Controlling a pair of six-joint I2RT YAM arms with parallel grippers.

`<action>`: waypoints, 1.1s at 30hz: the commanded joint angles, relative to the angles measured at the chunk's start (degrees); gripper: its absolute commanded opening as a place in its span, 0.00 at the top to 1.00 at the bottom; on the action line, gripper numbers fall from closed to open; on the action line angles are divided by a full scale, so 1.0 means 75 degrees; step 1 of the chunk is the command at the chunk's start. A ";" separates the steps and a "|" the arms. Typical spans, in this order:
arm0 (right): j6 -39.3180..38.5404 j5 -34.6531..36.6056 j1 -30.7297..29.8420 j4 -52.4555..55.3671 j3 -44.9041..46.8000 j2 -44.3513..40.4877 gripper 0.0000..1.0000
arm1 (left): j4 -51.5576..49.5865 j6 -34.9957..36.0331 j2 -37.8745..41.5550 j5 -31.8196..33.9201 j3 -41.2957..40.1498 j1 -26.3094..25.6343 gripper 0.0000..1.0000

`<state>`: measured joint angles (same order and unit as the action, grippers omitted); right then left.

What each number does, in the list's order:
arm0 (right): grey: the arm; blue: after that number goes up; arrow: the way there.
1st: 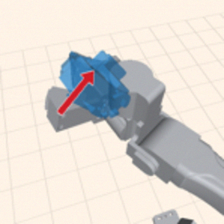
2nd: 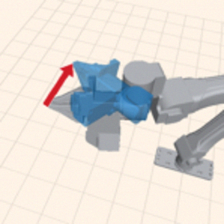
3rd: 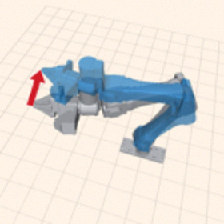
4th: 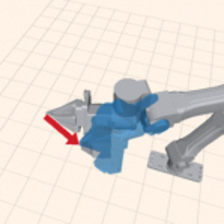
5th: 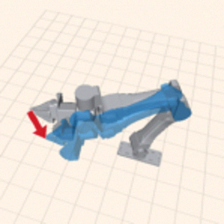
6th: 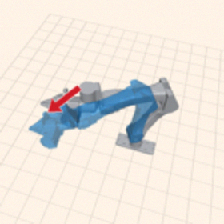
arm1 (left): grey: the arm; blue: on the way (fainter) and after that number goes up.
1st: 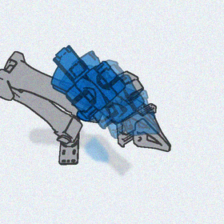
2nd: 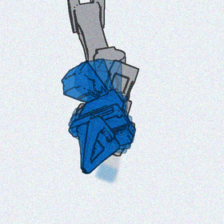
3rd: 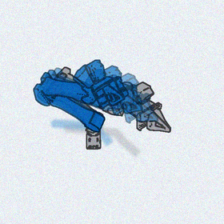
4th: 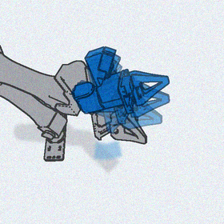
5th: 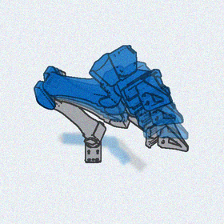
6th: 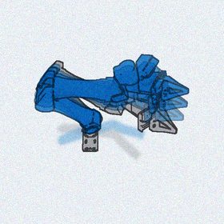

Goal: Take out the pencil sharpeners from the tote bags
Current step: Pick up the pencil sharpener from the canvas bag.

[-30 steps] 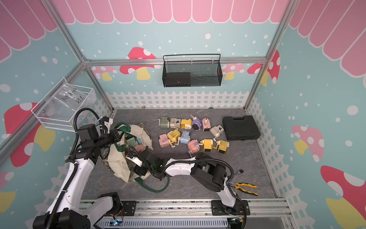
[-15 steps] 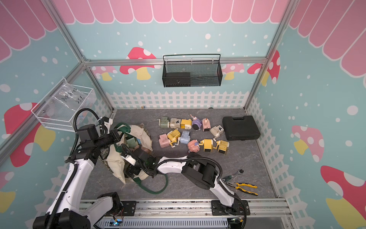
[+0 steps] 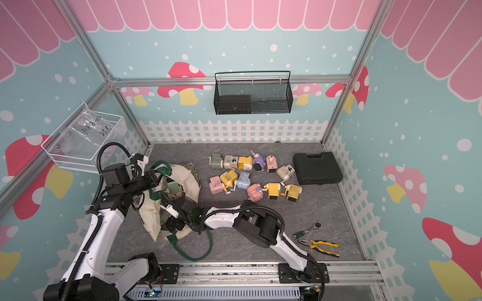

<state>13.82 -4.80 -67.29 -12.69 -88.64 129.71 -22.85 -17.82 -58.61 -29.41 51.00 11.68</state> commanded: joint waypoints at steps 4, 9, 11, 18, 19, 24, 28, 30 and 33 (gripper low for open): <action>0.0107 0.0593 0.0404 0.0526 0.0343 0.0097 0.01 | 0.0657 -0.0113 0.0186 -0.0332 0.0043 0.0051 1.00; -0.0203 0.0834 0.0412 0.0566 0.0759 -0.0524 0.01 | 0.0678 -0.0128 0.0176 -0.0347 0.0042 0.0058 1.00; -0.0118 0.0936 0.0415 0.0567 0.0924 -0.0807 0.01 | 0.0679 -0.0130 0.0167 -0.0355 0.0043 0.0048 1.00; -0.0276 -0.0260 0.0326 0.0194 0.1351 -0.1370 0.01 | 0.0691 -0.0153 0.0127 -0.0386 0.0043 0.0058 1.00; -0.0356 -0.0494 0.0284 0.0224 0.1291 -0.1304 0.01 | 0.0687 -0.0148 0.0129 -0.0391 0.0028 0.0049 1.00; -0.0388 -0.0470 0.0002 0.0368 0.0936 -0.0829 0.00 | 0.0689 -0.0151 0.0132 -0.0375 0.0031 0.0054 1.00; -0.0057 -0.0355 -0.0028 0.0466 0.0570 -0.0469 0.00 | 0.0685 -0.0149 0.0131 -0.0379 0.0020 0.0049 1.00; 0.0074 -0.0158 -0.0063 0.0676 0.0283 -0.0239 0.00 | 0.0693 -0.0165 0.0127 -0.0383 0.0020 0.0048 1.00; 0.0284 0.0575 -0.0076 0.1092 -0.0008 -0.0066 0.01 | 0.0689 -0.0151 0.0139 -0.0369 0.0020 0.0054 1.00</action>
<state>14.02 -5.06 -67.57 -7.79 -86.17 127.44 -22.02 -18.28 -58.61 -31.48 51.00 11.66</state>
